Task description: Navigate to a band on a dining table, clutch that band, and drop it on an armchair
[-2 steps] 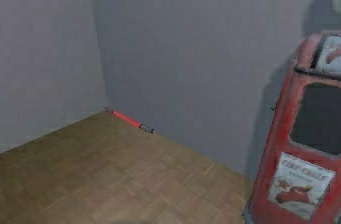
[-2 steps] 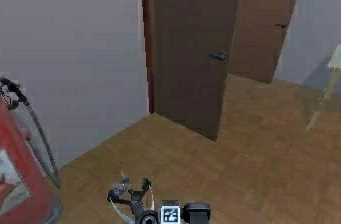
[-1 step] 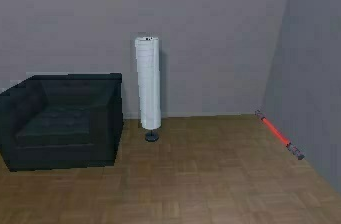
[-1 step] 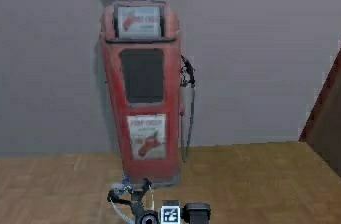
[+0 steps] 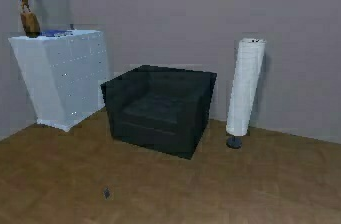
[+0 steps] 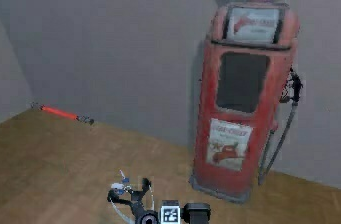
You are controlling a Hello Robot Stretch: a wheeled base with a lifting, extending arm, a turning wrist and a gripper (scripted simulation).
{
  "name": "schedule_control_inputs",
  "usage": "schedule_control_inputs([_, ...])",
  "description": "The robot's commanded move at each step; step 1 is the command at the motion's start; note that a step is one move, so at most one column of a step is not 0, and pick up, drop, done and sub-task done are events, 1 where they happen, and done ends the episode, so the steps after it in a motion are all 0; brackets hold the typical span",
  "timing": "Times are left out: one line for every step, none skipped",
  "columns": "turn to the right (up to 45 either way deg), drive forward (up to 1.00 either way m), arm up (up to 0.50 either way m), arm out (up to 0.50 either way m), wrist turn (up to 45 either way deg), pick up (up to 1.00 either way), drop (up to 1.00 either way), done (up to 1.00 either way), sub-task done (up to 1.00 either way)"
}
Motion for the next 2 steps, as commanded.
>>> schedule_control_inputs([45.0, 0.0, 0.0, 0.0, 0.0, 0.0, 0.0, 0.0, 0.0])
schedule_control_inputs([45.0, 0.0, 0.0, 0.0, 0.0, 0.0, 0.0, 0.0, 0.0])
